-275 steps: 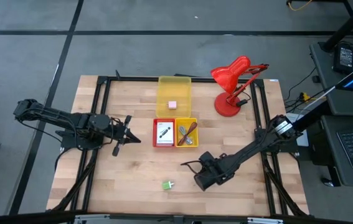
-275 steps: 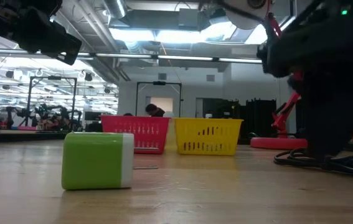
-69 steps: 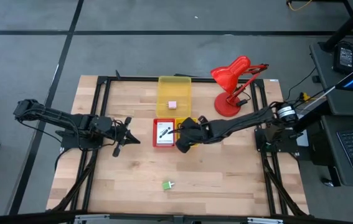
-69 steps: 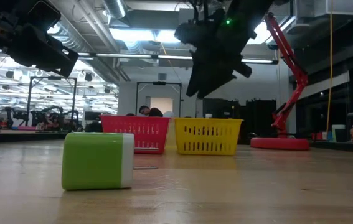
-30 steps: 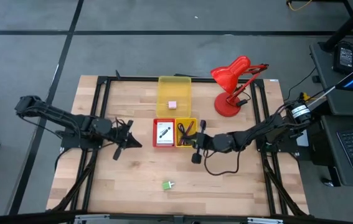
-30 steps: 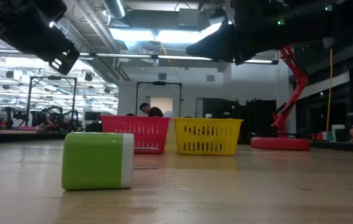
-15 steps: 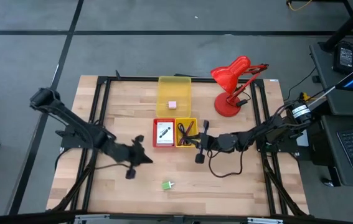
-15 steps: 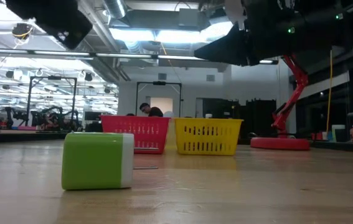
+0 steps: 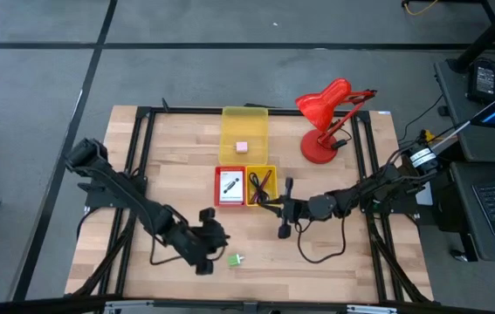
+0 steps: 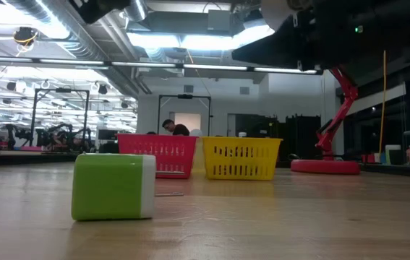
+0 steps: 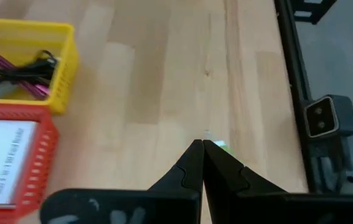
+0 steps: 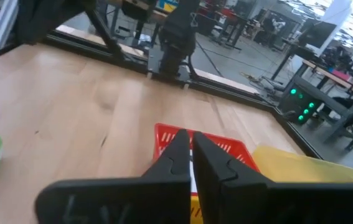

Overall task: Pick and place items into bin
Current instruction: Put the green charger adapter into the transparent yellow container

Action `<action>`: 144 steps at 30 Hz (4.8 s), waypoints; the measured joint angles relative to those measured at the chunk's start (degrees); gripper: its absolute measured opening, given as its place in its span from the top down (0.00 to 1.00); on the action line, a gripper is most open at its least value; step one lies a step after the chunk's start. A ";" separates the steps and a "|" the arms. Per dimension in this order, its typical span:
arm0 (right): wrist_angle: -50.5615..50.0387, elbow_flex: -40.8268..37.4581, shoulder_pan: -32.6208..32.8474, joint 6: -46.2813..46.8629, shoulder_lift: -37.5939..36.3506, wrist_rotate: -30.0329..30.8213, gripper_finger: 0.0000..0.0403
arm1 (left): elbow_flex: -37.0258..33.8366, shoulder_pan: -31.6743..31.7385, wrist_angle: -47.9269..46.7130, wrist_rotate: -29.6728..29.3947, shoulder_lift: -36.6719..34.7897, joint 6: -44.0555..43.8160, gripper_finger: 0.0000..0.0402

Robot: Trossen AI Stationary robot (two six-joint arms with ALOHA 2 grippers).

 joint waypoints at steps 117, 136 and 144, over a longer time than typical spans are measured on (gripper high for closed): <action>-2.93 0.02 4.05 3.33 -2.25 0.06 0.99 | 8.51 0.35 2.66 5.54 25.61 -7.93 0.50; -3.81 0.02 4.03 3.33 -2.23 0.05 0.99 | 8.50 0.87 -4.67 8.27 20.12 -0.25 0.64; -4.02 0.02 4.01 3.33 -2.23 0.04 0.99 | 8.51 1.10 -7.55 3.72 11.21 12.40 0.64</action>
